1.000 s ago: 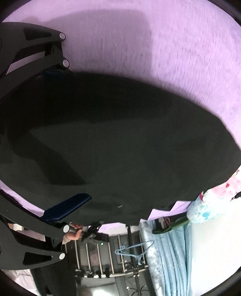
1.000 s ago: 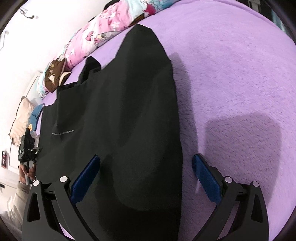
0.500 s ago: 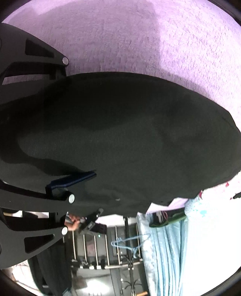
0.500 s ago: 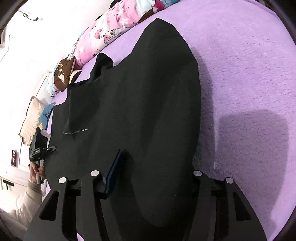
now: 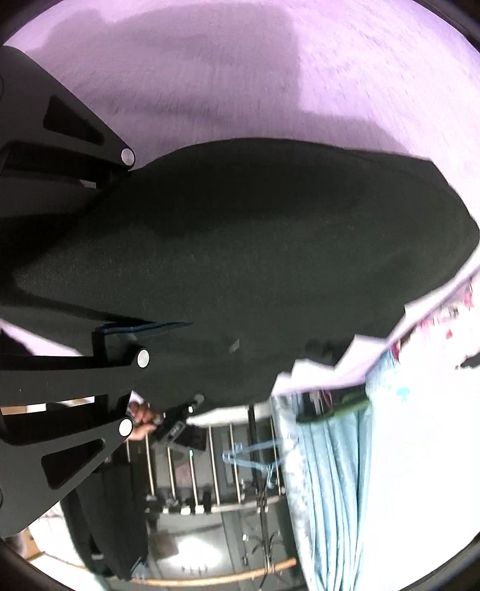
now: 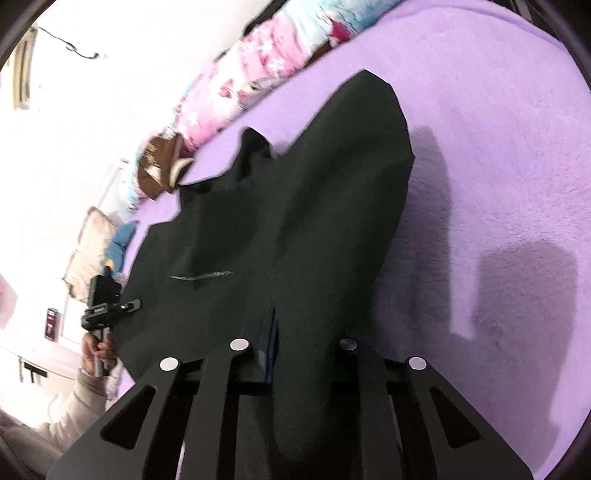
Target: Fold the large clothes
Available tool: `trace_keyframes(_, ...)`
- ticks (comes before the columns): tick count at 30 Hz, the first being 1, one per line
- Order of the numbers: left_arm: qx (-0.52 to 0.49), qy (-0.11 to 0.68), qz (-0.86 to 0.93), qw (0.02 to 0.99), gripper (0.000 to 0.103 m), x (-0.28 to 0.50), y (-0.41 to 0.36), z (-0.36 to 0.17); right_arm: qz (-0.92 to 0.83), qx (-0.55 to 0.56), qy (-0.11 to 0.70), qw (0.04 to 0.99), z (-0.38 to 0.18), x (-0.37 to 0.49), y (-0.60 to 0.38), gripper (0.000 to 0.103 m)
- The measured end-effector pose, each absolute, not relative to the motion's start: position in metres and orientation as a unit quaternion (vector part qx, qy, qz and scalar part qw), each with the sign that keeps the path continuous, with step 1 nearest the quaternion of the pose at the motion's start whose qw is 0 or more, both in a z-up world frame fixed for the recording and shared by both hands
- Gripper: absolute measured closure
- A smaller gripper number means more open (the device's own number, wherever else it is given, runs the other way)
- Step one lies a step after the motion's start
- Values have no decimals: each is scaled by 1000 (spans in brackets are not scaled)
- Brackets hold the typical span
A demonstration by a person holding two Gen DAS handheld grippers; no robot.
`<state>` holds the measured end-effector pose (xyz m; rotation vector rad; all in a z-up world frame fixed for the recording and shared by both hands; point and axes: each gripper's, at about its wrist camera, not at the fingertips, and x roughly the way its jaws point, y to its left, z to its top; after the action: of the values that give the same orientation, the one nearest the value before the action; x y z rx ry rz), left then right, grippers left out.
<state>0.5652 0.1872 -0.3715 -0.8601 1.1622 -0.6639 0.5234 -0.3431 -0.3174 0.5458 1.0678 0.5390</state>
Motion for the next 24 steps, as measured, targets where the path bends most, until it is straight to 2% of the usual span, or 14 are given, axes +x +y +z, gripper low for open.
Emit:
trace_keyframes(12, -432, 484, -329, 686, 85, 503, 177, -324, 286, 289, 448, 796, -245, 453, -340, 93)
trace_keyframes(24, -395, 451, -343, 723, 85, 387, 167, -246, 332, 297, 425, 788, -202, 353, -331, 94)
